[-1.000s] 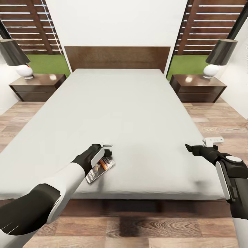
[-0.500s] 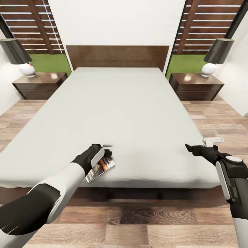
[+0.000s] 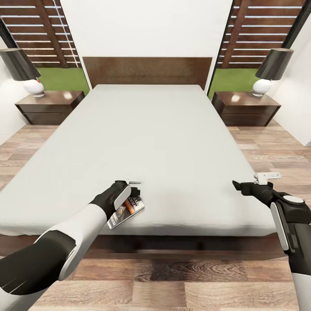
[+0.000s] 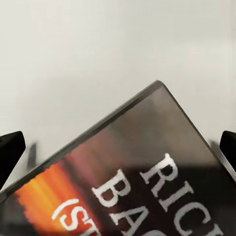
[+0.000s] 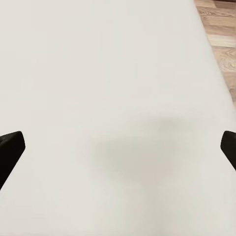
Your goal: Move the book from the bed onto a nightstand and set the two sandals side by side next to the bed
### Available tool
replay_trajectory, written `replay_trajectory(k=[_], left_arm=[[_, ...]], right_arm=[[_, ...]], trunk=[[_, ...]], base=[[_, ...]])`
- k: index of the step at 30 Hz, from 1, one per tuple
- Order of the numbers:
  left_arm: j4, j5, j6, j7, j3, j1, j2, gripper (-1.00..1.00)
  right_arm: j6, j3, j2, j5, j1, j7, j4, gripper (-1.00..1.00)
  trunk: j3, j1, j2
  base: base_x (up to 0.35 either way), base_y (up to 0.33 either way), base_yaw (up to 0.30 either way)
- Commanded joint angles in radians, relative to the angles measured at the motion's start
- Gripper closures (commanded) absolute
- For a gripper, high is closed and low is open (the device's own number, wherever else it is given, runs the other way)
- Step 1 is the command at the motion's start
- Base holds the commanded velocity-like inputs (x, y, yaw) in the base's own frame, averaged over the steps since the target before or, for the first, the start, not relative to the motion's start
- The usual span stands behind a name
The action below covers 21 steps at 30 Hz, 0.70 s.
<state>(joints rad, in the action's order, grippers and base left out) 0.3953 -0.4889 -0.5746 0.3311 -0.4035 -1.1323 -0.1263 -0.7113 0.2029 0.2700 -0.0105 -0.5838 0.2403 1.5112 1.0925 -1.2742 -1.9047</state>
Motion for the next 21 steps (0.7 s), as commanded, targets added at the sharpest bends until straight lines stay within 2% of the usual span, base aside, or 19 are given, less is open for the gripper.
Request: replay_trajectory(k=[1,5,6,7,9,11,14,16,18,20,21], left_arm=[[0.005,-0.014,-0.016,0.009,-0.006,-0.001,0.003,-1.00],[0.079,-0.014,-0.051,0.051,-0.003,-0.003,0.020,-1.00],[0.176,-0.015,-0.124,0.116,0.001,-0.005,0.040,-1.00],[0.203,-0.015,-0.144,0.133,0.002,-0.005,0.047,-1.00],[0.334,-0.021,-0.227,0.196,0.006,-0.006,0.080,-1.00],[0.407,-0.024,-0.257,0.218,0.014,-0.006,0.095,-1.00],[0.466,-0.021,-0.274,0.231,0.046,-0.006,0.102,-1.00],[0.488,-0.019,-0.275,0.233,0.050,-0.005,0.103,-1.00],[0.550,-0.017,-0.277,0.237,0.052,-0.001,0.104,-1.00],[0.652,-0.016,-0.282,0.252,0.052,0.012,0.104,-1.00],[0.732,-0.017,-0.290,0.269,0.051,0.036,0.104,-1.00]], right_arm=[[-0.005,0.001,0.000,-0.002,-0.001,0.005,0.000,-1.00],[-0.005,0.000,0.000,-0.002,-0.001,0.005,0.000,-1.00],[-0.005,0.000,0.000,-0.002,-0.001,0.005,-0.001,-1.00],[-0.005,0.000,0.000,-0.002,-0.001,0.005,-0.001,-1.00],[-0.005,0.000,0.000,-0.002,-0.001,0.005,-0.002,-1.00],[-0.004,0.000,-0.001,-0.004,-0.001,0.006,-0.002,-1.00],[-0.005,0.000,-0.001,-0.006,-0.001,0.007,-0.002,-1.00],[-0.005,-0.001,-0.001,-0.007,-0.001,0.008,-0.002,-1.00],[-0.005,-0.001,-0.002,-0.007,-0.001,0.007,-0.003,-1.00],[-0.005,-0.002,-0.002,-0.008,-0.001,0.008,-0.003,-1.00],[-0.005,-0.002,-0.003,-0.008,-0.001,0.008,-0.003,-1.00]], trunk=[[0.001,0.000,0.000],[0.001,0.000,0.000],[0.001,0.000,0.000],[0.001,0.000,0.000],[0.001,0.000,0.000],[0.001,0.000,0.000],[0.001,0.000,0.000],[0.001,0.000,0.000],[0.001,0.000,0.000],[0.001,0.000,0.000],[0.001,0.000,0.000]], base=[[0.000,0.000,0.000],[0.000,0.000,0.000],[0.000,0.000,0.000],[0.000,0.000,0.000],[0.000,0.000,0.000],[0.000,0.000,0.000],[0.000,0.000,0.000],[0.000,0.000,0.000],[0.000,0.000,0.000],[0.000,0.000,0.000],[0.000,0.000,0.000]])
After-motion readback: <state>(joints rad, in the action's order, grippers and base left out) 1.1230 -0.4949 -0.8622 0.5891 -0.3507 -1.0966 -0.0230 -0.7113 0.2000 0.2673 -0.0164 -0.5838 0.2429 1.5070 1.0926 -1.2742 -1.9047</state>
